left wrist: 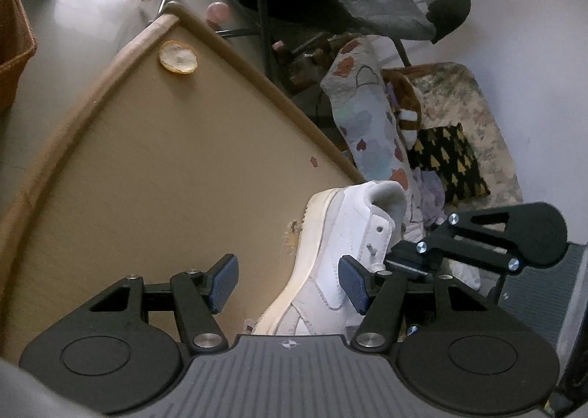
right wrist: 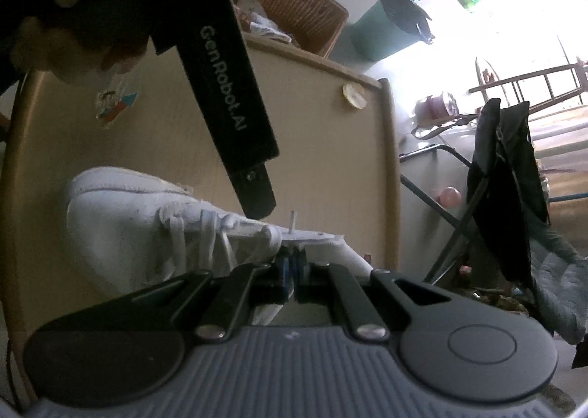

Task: Lace up shoes with both hands

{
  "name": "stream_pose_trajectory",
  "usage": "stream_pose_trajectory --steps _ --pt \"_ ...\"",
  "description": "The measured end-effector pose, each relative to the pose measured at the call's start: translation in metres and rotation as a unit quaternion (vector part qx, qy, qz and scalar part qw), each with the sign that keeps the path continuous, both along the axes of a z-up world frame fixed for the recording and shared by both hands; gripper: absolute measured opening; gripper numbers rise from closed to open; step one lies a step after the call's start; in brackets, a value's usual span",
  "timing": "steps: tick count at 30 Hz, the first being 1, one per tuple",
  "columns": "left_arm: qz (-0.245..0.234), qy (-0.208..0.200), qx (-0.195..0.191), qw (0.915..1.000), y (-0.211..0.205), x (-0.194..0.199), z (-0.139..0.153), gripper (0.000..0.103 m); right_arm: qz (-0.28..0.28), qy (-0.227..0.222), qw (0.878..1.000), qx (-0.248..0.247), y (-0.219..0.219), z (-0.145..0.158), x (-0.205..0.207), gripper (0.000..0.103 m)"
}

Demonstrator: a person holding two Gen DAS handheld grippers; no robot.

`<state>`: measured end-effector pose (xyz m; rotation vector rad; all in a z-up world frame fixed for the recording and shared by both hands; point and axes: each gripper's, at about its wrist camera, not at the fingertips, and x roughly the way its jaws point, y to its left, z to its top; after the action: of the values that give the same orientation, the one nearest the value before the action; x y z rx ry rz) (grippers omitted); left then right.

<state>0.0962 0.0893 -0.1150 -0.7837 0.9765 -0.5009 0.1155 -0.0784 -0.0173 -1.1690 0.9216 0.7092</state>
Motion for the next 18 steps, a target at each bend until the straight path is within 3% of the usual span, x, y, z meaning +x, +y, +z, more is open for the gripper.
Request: stream_pose_trajectory --steps 9,15,18 --pt "0.026 0.012 -0.041 0.9988 0.004 -0.007 -0.009 0.062 -0.004 -0.009 1.0 0.026 -0.006 0.003 -0.003 0.003" --pt "0.039 0.016 -0.052 0.9978 0.004 -0.009 -0.011 0.062 -0.021 -0.017 0.999 0.041 -0.013 0.009 -0.004 0.01" --pt "0.042 0.018 -0.05 0.9977 0.003 -0.01 -0.011 0.062 -0.029 -0.024 0.998 0.048 -0.016 0.015 -0.005 0.02"
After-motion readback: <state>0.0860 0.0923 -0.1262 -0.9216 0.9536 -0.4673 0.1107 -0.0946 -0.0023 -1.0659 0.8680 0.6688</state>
